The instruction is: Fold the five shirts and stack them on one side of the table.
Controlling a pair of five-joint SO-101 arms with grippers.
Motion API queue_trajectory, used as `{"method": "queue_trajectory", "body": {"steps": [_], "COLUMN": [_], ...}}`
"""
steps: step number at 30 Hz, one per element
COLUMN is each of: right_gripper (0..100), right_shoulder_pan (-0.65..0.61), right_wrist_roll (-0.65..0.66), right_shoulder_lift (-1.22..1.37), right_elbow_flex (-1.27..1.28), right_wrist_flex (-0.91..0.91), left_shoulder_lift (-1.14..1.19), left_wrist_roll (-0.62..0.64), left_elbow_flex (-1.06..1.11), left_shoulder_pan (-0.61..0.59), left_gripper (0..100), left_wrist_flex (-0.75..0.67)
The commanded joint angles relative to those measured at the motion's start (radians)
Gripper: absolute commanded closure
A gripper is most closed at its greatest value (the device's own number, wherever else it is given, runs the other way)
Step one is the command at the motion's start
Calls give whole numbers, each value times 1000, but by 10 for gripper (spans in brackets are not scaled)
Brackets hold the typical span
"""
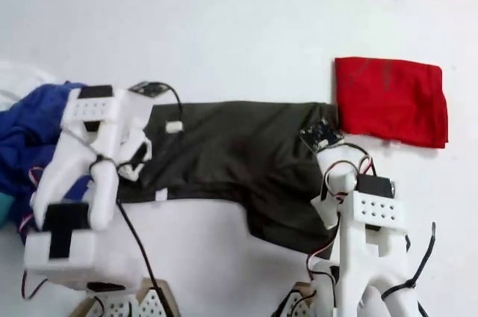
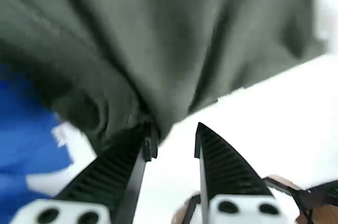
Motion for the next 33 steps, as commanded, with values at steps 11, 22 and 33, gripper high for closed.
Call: {"method": "queue_trajectory", "body": {"steps": [11,22,33], "right_gripper": [979,979,979], "right_shoulder_pan": [-51,-59,-58], "right_wrist_roll": [-12,-12,-11], "right_shoulder_lift": [-30,-30,-38], "right_elbow_flex": [0,-2,-8], "right_wrist_flex": [-7,-8,27], "left_shoulder_lift": [-189,-169,385], "left_wrist_roll": [-147,-204,-258], "left_elbow_flex": [209,179,-251], "left_shoulder_pan": [-130,-422,-663], "left_gripper": [854,854,854], "left_wrist_flex": [-175,-474,-525]}}
